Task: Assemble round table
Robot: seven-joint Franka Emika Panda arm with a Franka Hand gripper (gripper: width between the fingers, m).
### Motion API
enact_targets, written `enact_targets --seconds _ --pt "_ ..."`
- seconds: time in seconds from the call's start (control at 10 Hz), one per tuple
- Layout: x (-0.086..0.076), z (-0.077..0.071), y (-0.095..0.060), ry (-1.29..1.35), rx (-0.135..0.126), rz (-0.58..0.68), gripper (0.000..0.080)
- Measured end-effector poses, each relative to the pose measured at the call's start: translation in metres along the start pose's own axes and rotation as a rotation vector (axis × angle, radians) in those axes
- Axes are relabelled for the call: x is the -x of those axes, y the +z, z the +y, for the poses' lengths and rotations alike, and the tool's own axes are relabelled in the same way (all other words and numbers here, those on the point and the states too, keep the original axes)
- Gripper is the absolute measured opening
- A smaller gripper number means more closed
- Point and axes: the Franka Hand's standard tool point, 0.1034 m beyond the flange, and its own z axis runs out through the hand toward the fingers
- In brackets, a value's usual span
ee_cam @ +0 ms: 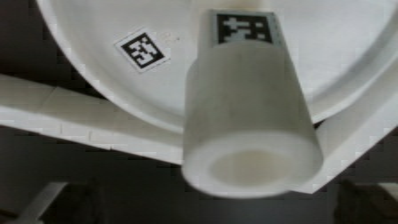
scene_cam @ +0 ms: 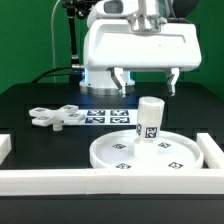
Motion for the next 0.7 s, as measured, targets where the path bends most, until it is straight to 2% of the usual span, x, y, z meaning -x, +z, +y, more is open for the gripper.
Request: enact_targets --seconds 0.4,0.5,0.6,0.7 --pt "0.004 -0.002 0.004 0.000 -0.010 -0.025 0.0648" --pt "0.010 -0.001 0.009 0.001 -0.014 -0.046 0.0648" --pt "0.016 -0.004 0.014 0.006 -0.037 -0.112 0.0648" --pt "0.014 -0.008 0.015 0.012 -0.063 -0.183 0.0648"
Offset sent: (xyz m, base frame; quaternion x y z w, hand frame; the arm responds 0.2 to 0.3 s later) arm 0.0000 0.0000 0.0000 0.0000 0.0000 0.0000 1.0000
